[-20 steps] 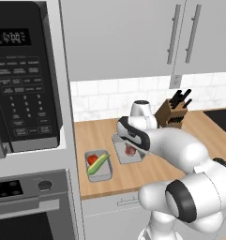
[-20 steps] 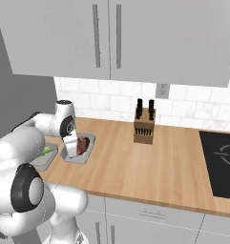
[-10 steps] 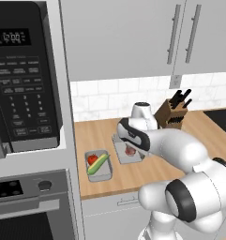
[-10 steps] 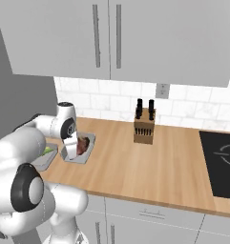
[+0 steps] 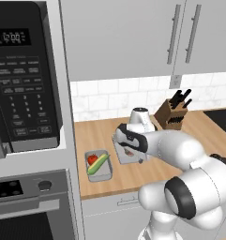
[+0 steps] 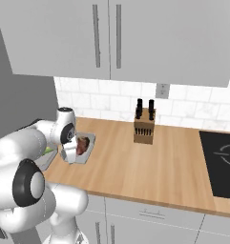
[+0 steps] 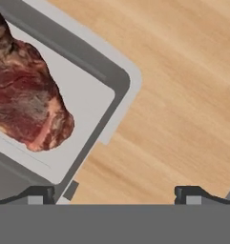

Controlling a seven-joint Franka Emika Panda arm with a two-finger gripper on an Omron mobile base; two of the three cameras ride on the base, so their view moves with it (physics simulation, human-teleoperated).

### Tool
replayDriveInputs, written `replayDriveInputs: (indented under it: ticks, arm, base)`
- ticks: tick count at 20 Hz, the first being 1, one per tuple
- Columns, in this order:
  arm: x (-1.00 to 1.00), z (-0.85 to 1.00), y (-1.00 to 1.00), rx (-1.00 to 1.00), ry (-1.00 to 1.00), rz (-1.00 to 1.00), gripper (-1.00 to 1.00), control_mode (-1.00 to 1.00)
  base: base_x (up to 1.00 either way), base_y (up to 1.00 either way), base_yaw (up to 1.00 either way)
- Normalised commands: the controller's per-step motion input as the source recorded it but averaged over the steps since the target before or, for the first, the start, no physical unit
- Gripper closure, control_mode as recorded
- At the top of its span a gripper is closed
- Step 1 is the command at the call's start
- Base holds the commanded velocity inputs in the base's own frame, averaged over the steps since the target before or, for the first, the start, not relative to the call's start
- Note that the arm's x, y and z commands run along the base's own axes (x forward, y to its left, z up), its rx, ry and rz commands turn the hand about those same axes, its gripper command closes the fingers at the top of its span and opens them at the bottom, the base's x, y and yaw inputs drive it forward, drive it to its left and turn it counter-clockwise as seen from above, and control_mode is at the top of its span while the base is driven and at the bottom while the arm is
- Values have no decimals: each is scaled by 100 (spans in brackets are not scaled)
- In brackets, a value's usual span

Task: Take the meat container that has the steak and place it on the second highest rack of the freezer. Then take the vegetable container that has the corn and tomato and place it on the highest rack of the freezer.

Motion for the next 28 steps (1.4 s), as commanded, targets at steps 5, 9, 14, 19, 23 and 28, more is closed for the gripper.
replayDriveInputs:
  ticks: [5,9,14,19,23,28]
  arm:
    - [0,-9,5,0,0,0,-100,-100]
    - [0,-10,0,0,0,0,-100,-100]
    - [0,-8,0,0,0,0,-100,-100]
    - [-2,-29,0,0,1,0,-100,-100]
    - [0,-18,0,0,0,0,100,-100]
    - [0,-13,0,3,0,-1,100,-100]
  base:
    - [0,0,0]
    - [0,0,0]
    - [0,0,0]
    - [0,0,0]
    - [0,0,0]
    - [0,0,0]
